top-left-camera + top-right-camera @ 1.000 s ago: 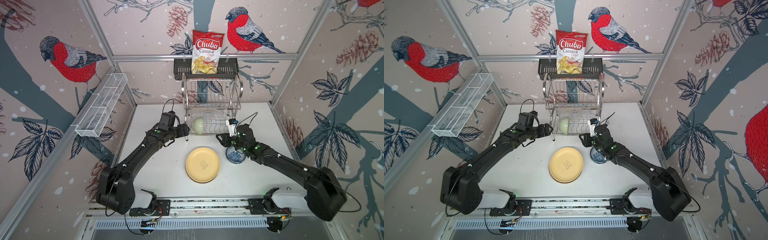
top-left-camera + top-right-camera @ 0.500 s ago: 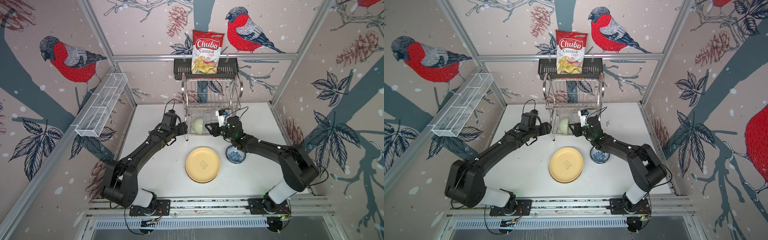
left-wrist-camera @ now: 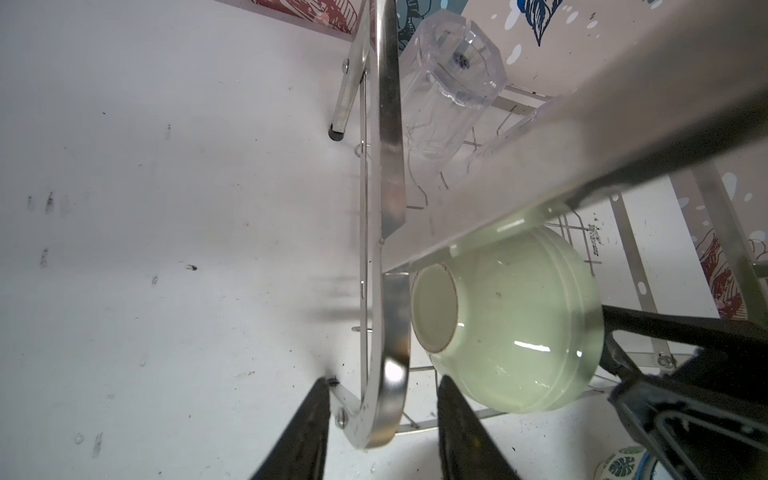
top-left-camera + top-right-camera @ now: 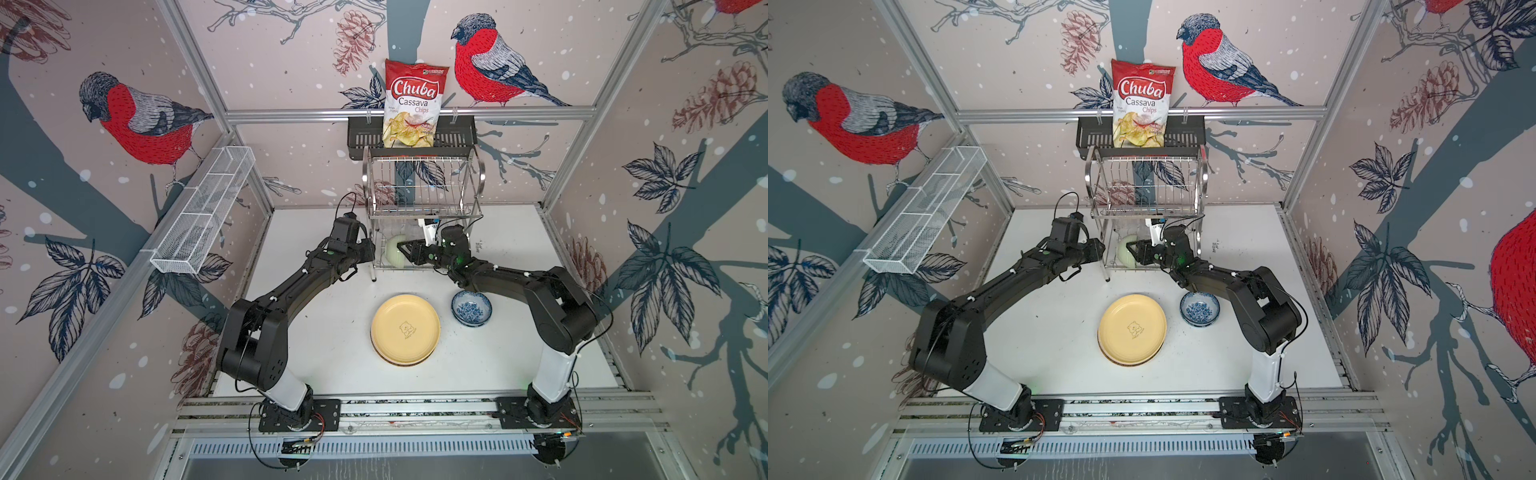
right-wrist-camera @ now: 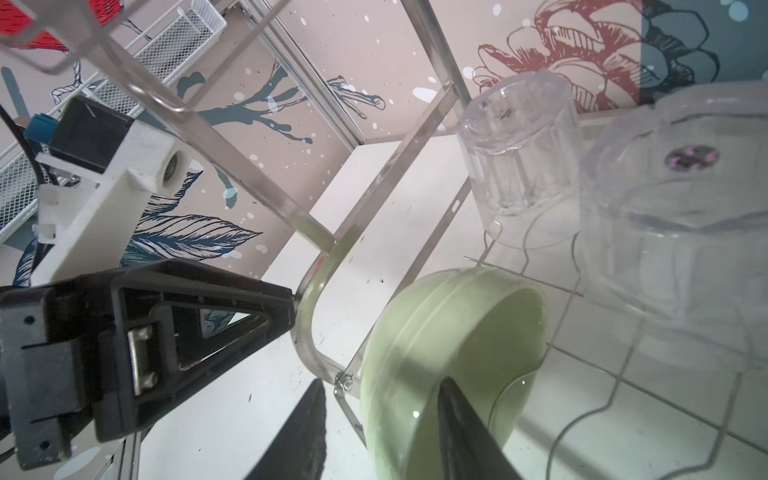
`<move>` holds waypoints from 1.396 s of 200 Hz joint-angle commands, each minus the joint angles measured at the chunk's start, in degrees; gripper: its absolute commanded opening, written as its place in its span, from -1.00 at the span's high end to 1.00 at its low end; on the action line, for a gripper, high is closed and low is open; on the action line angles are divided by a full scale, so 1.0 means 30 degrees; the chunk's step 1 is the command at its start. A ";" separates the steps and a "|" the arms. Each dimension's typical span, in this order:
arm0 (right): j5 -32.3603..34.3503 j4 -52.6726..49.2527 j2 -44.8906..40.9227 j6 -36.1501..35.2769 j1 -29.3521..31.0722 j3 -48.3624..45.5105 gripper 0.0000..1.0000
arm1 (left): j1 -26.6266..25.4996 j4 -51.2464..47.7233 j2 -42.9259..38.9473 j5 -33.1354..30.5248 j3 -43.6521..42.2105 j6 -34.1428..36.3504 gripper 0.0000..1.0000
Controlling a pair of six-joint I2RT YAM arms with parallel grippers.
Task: Unload the mixed dishes from the dish rack
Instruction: 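Move the right gripper back to the pale green bowl in the rack, then close the right gripper on the pale green bowl rim inside the rack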
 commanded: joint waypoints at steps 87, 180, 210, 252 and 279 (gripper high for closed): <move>0.0074 0.2895 0.1197 0.2256 -0.0092 0.0358 0.04 | 0.0320 0.0696 0.0880 0.1032 0.0321 0.0257 0.89; -0.0689 0.3656 0.3385 0.4113 -0.0031 0.1331 0.06 | 0.0346 0.0798 0.1032 0.1342 0.0116 0.0215 0.97; -0.1384 0.4285 0.4347 0.5155 -0.0062 0.1918 0.15 | 0.0334 0.0820 0.1030 0.1398 0.0059 0.0222 0.98; -0.2374 0.6615 0.5735 0.7588 -0.0401 0.2021 0.29 | 0.0320 0.0828 0.1049 0.1515 0.0028 0.0194 0.98; -0.2860 0.8488 0.6458 0.9233 -0.0728 0.1716 0.39 | 0.0347 0.0865 0.1027 0.1547 -0.0012 0.0201 0.97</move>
